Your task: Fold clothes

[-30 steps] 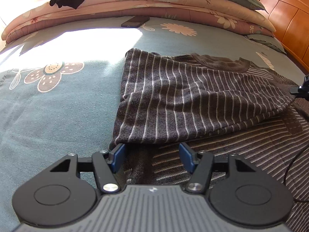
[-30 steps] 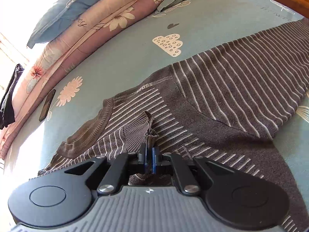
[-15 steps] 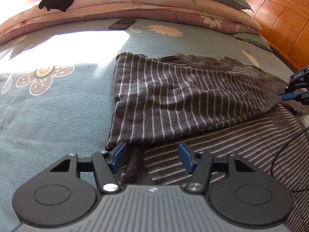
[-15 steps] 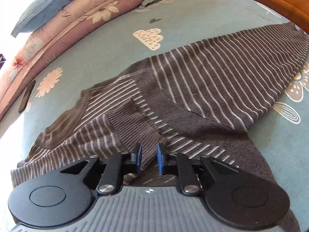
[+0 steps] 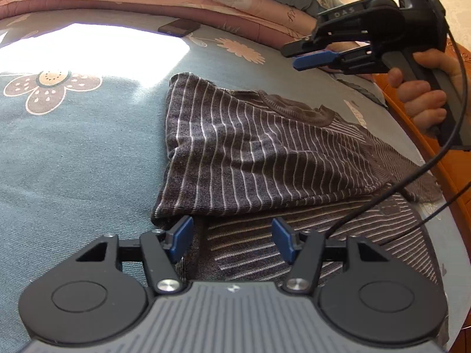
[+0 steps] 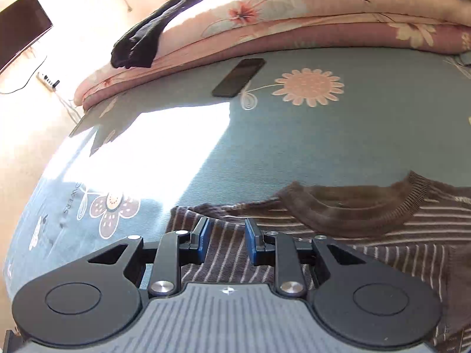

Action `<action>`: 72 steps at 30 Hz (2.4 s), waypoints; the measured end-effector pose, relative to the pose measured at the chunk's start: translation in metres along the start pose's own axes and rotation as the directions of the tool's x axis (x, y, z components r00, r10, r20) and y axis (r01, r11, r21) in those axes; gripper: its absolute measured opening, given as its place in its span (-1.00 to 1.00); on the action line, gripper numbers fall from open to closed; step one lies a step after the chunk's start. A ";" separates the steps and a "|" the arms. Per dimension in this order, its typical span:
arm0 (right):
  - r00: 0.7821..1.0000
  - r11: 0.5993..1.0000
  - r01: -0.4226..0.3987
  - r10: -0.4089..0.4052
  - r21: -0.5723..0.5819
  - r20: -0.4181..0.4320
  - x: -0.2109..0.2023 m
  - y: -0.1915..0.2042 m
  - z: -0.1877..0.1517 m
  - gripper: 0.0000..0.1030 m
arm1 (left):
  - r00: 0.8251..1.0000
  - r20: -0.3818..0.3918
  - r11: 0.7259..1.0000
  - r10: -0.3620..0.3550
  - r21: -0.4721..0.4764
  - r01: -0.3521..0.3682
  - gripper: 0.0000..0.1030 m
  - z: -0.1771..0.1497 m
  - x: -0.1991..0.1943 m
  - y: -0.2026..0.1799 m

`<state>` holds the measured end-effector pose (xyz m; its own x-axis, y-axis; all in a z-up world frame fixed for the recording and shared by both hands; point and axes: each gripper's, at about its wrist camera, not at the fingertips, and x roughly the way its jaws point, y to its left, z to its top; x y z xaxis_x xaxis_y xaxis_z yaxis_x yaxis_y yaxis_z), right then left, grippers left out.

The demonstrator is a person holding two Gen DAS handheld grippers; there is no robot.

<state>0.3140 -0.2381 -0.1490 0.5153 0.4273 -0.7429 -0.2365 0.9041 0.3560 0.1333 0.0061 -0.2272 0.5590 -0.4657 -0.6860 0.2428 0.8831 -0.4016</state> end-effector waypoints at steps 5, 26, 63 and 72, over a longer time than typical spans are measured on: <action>0.998 0.993 -0.004 -0.003 -0.118 -0.059 0.029 0.031 0.015 -0.42 | 0.986 0.102 0.977 -0.130 -0.154 0.145 0.14 0.037 -0.022 0.043; 0.833 0.927 -0.353 0.372 0.126 -0.410 0.151 0.019 0.092 0.04 | 0.959 -0.025 0.922 -0.281 -0.283 0.263 0.05 0.116 0.115 0.115; 0.731 0.906 -0.353 0.423 0.234 -0.535 0.159 0.002 0.023 -0.17 | 0.968 -0.134 0.976 -0.213 0.009 0.216 -0.01 0.086 0.087 0.069; 0.888 0.960 -0.278 0.265 0.019 -0.377 0.110 0.043 -0.007 -0.39 | 0.989 0.119 0.983 -0.089 -0.148 0.106 0.13 0.081 0.005 0.110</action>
<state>0.3545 -0.1520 -0.2199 0.0844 0.6216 -0.7787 -0.3548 0.7491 0.5595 0.2265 0.1054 -0.2253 0.6253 -0.5320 -0.5709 0.1804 0.8103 -0.5575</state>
